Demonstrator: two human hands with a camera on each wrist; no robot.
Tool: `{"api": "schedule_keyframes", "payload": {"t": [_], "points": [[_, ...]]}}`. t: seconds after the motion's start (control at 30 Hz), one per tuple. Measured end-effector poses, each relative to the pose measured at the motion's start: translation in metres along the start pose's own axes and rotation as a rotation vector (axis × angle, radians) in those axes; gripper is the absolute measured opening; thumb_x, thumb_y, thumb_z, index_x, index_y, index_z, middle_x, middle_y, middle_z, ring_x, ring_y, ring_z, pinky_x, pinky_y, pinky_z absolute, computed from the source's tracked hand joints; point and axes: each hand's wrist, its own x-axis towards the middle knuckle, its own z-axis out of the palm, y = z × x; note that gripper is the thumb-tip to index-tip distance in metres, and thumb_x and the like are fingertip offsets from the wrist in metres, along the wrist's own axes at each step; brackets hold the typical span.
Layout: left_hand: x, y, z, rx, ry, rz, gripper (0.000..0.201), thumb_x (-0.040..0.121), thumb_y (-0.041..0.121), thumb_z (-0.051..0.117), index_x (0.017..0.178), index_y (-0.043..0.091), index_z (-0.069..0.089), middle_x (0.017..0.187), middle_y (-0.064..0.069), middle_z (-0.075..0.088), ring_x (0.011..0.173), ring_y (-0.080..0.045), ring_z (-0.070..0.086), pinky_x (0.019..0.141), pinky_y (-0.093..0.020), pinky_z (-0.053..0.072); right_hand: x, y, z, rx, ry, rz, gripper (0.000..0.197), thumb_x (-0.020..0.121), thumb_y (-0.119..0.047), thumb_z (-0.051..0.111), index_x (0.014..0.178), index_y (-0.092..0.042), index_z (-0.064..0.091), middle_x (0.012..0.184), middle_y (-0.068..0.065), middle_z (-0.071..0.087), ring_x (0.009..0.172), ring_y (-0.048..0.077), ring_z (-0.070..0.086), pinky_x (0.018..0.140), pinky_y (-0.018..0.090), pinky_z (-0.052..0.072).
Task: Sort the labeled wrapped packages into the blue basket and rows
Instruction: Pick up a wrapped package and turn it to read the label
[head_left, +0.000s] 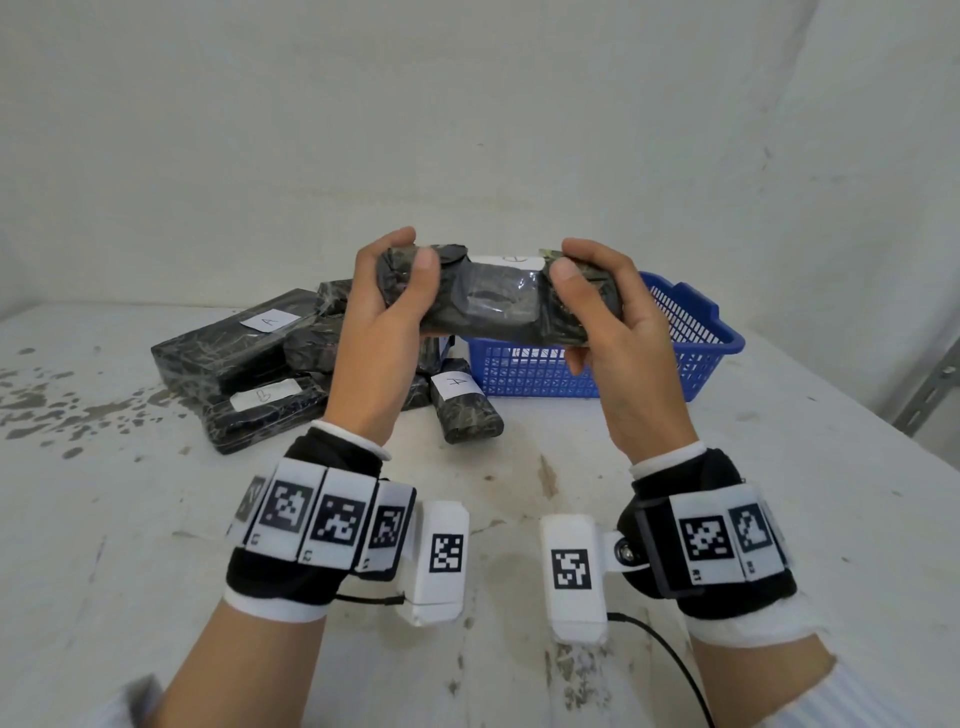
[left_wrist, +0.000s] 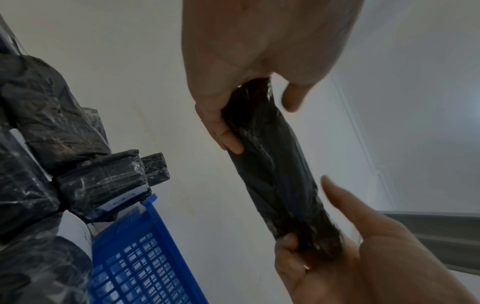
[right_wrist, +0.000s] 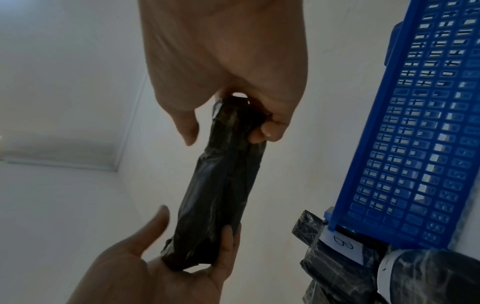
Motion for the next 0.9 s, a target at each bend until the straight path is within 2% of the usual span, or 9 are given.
{"api": "schedule_keyframes", "payload": {"t": [0.1,0.27,0.37,0.47,0.53,0.63,0.7,0.8,0.9], "points": [[-0.0011,-0.0009,-0.0013,0.055,-0.024,0.000,0.040,0.091,0.025,0.063,0.128,0.022,0.047,0.118,-0.001,0.063,0.111,-0.017,0.063,0.101,-0.039,0.049,0.0001,-0.0011,-0.0010,-0.018,-0.009,-0.017,0.027,0.095,-0.018,0.066,0.122,-0.023,0.063,0.121,0.001,0.064,0.099,0.012,0.063,0.059,0.013,0.048],[-0.0051,0.0016,0.0007,0.166,-0.031,0.045,0.060,0.084,0.024,0.073,0.134,0.021,0.040,0.120,0.001,0.061,0.103,-0.004,0.064,0.092,-0.023,0.053,-0.0019,-0.0021,-0.0013,-0.084,-0.067,-0.057,0.048,0.087,-0.016,0.076,0.130,-0.023,0.056,0.117,-0.004,0.064,0.097,0.004,0.064,0.070,0.015,0.051],[-0.0069,0.0014,0.0006,0.201,-0.007,0.050,0.069,0.077,0.033,0.077,0.135,0.024,0.039,0.123,0.001,0.059,0.106,-0.006,0.063,0.094,-0.025,0.052,-0.0031,-0.0011,-0.0002,-0.091,-0.079,-0.054,0.057,0.082,-0.017,0.081,0.131,-0.023,0.054,0.118,-0.004,0.063,0.099,0.004,0.066,0.077,0.018,0.054],[-0.0064,-0.0019,-0.0003,0.269,0.032,0.045,0.082,0.069,0.046,0.081,0.136,0.031,0.039,0.133,0.003,0.055,0.121,-0.012,0.055,0.104,-0.035,0.046,-0.0050,-0.0005,0.0015,-0.138,-0.069,-0.105,0.061,0.078,-0.019,0.084,0.129,-0.025,0.052,0.119,-0.005,0.061,0.106,0.007,0.066,0.087,0.026,0.057],[-0.0063,-0.0019,-0.0004,0.292,0.044,0.031,0.090,0.063,0.052,0.081,0.139,0.030,0.038,0.135,0.006,0.053,0.123,-0.011,0.053,0.105,-0.032,0.045,-0.0057,-0.0008,0.0028,-0.130,-0.055,-0.125,0.058,0.079,-0.020,0.084,0.127,-0.026,0.052,0.118,-0.005,0.061,0.106,0.008,0.066,0.088,0.028,0.058],[-0.0065,0.0002,0.0006,0.304,0.048,0.033,0.084,0.069,0.043,0.081,0.139,0.028,0.039,0.126,0.013,0.054,0.116,-0.003,0.054,0.096,-0.017,0.046,-0.0045,-0.0006,0.0039,-0.129,-0.014,-0.143,0.048,0.082,-0.019,0.082,0.121,-0.026,0.055,0.114,-0.007,0.062,0.104,0.008,0.066,0.083,0.027,0.058],[-0.0073,0.0000,0.0017,0.315,0.041,0.040,0.080,0.070,0.039,0.082,0.138,0.028,0.039,0.124,0.013,0.054,0.116,-0.005,0.055,0.099,-0.023,0.047,-0.0044,-0.0001,0.0043,-0.109,0.011,-0.139,0.039,0.085,-0.019,0.078,0.117,-0.026,0.057,0.112,-0.007,0.064,0.102,0.007,0.067,0.080,0.025,0.058],[-0.0079,-0.0004,0.0036,0.287,0.039,0.003,0.076,0.070,0.046,0.079,0.134,0.028,0.042,0.122,0.010,0.056,0.112,-0.008,0.059,0.097,-0.039,0.052,-0.0048,-0.0015,0.0046,-0.113,0.022,-0.139,0.032,0.089,-0.017,0.074,0.116,-0.024,0.058,0.111,-0.007,0.064,0.100,0.003,0.066,0.076,0.020,0.056],[-0.0060,-0.0015,0.0033,0.264,0.060,0.024,0.059,0.081,0.034,0.075,0.130,0.026,0.044,0.124,0.005,0.056,0.108,-0.006,0.060,0.096,-0.037,0.052,-0.0052,-0.0043,0.0047,-0.055,0.008,-0.105,0.032,0.095,-0.020,0.066,0.125,-0.029,0.056,0.114,-0.005,0.064,0.100,0.001,0.066,0.077,0.023,0.057]]}}
